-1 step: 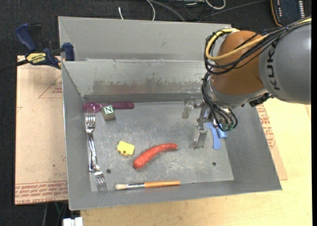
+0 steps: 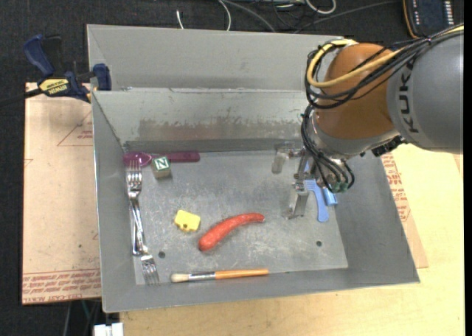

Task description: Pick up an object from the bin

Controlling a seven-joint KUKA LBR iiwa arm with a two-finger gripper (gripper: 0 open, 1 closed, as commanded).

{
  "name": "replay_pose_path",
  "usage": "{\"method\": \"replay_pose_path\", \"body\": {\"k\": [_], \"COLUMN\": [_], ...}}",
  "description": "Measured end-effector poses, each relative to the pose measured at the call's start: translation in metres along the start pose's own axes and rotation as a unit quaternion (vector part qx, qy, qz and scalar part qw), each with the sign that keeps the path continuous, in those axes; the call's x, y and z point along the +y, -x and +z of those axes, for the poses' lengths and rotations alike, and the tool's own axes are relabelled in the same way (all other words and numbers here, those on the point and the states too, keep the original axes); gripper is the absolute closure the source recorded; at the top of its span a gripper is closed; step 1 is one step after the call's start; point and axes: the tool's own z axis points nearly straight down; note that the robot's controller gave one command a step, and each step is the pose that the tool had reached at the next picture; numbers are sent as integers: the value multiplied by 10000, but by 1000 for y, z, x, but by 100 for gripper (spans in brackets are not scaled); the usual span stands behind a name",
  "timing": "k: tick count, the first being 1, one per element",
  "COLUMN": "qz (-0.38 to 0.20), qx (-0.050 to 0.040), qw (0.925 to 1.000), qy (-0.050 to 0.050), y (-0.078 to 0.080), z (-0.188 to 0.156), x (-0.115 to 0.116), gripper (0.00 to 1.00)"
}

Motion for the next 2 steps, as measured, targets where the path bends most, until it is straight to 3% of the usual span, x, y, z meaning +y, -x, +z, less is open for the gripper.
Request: {"method": "replay_pose_path", "body": {"k": [1, 2], "qz": [-1707, -1772], "qx": [26, -22], "qw": [9853, 9842], "qy": [22, -1], "y": [-22, -28], "z": [99, 34], "x": [101, 75], "gripper": [0, 0]}}
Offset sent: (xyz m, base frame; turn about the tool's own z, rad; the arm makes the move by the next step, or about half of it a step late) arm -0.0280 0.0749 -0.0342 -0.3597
